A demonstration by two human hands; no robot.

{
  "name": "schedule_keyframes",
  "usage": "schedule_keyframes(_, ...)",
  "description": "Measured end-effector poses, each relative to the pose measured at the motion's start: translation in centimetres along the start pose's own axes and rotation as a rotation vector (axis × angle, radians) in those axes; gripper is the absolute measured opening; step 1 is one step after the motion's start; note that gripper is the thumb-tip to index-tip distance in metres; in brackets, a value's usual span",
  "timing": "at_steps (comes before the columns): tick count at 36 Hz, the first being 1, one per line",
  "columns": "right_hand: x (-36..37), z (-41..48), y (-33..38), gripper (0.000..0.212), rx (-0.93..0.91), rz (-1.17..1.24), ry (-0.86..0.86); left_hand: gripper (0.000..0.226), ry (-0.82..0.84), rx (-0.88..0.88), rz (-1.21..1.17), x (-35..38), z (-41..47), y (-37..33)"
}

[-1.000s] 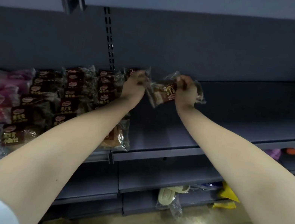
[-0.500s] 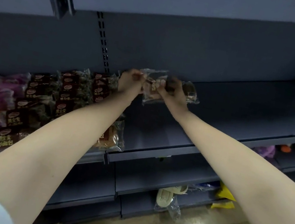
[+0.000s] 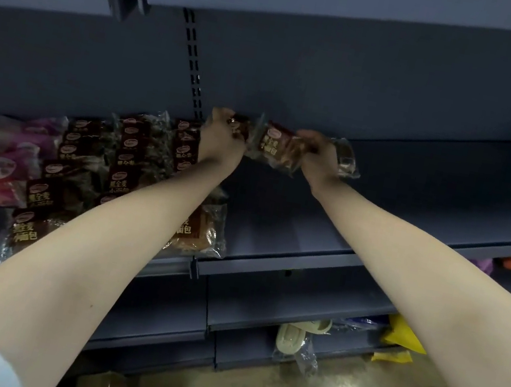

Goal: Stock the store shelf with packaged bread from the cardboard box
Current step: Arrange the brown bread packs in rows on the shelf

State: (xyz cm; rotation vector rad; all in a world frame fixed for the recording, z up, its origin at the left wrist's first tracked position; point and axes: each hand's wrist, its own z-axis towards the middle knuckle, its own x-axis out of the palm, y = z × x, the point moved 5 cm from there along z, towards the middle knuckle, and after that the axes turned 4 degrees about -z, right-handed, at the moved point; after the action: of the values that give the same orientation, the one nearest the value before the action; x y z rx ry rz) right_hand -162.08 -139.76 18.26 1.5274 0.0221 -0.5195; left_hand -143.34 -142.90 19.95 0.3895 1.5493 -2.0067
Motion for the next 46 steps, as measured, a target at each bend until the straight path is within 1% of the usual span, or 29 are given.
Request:
schedule_keyframes(2,0.9,0.2,-0.2,0.037,0.005,-0.068,0.009,0.041,-0.006,0.042,0.228,-0.6,0.1,0.8)
schedule_keyframes(4,1.8,0.3,-0.2,0.040,0.009,-0.115,0.025,0.049,0.062,0.018,0.451,-0.9,0.1,2.0)
schedule_keyframes(7,2.9,0.5,0.0,0.043,0.004,-0.153,0.004,0.062,0.230,-0.094,0.580,-1.0,-0.4,4.2)
schedule_keyframes(9,3.8,0.7,0.1,0.042,0.013,-0.155,-0.011,0.065,0.297,-0.143,0.617,-0.9,-0.8,5.4)
schedule_keyframes(14,5.4,1.6,0.4,0.039,0.054,-0.136,-0.059,0.065,0.306,-0.134,0.630,-1.0,-1.2,5.9)
schedule_keyframes(18,6.3,2.7,0.2,0.041,0.076,-0.158,-0.092,0.065,0.309,-0.132,0.639,-0.9,-1.3,6.0)
schedule_keyframes(22,7.1,3.9,0.0,0.036,0.092,-0.177,-0.154,0.066,0.298,-0.135,0.645,-1.0,-1.2,6.3)
schedule_keyframes(26,7.7,4.5,-0.3,0.034,0.107,-0.194,-0.161,0.067,0.302,-0.143,0.644,-0.8,-1.1,6.5)
schedule_keyframes(33,8.8,4.9,-0.5,0.024,0.135,-0.152,-0.171,0.068,0.305,-0.153,0.655,-0.8,-0.9,6.5)
schedule_keyframes(37,9.7,4.7,-0.3,0.027,0.147,-0.106,-0.141,0.068,0.305,-0.153,0.656,-0.8,-1.0,6.4)
schedule_keyframes(46,10.2,4.2,-0.5,0.046,0.103,-0.143,-0.048,0.069,0.317,-0.163,0.635,-0.9,-0.9,6.5)
